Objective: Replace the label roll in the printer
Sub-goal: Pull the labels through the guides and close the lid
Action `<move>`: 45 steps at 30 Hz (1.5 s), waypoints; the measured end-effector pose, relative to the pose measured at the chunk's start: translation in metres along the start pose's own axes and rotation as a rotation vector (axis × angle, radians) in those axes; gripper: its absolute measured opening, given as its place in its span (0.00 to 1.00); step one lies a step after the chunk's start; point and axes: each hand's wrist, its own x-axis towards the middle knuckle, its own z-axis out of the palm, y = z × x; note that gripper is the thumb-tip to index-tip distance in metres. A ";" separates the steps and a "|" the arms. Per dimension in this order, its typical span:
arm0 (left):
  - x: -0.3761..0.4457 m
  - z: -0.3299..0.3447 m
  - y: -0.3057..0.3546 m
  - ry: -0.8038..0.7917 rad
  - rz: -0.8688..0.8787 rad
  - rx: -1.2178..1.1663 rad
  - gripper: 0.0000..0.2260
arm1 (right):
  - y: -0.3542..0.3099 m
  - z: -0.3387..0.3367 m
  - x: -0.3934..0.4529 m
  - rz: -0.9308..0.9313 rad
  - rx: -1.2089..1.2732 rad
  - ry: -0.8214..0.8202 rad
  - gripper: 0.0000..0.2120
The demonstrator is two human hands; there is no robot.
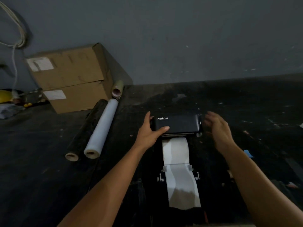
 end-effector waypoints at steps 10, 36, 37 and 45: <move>-0.035 0.000 -0.006 -0.051 0.034 0.054 0.48 | -0.008 0.015 -0.043 -0.113 -0.449 -0.075 0.22; -0.024 0.043 -0.080 0.118 -0.061 0.344 0.25 | -0.011 0.043 0.066 0.027 -0.380 -0.144 0.32; -0.024 0.042 -0.081 0.108 -0.049 0.343 0.25 | -0.010 0.042 0.066 0.033 -0.380 -0.152 0.33; -0.022 0.040 -0.090 0.075 0.003 0.387 0.29 | 0.044 0.018 0.020 0.022 -0.521 -0.139 0.19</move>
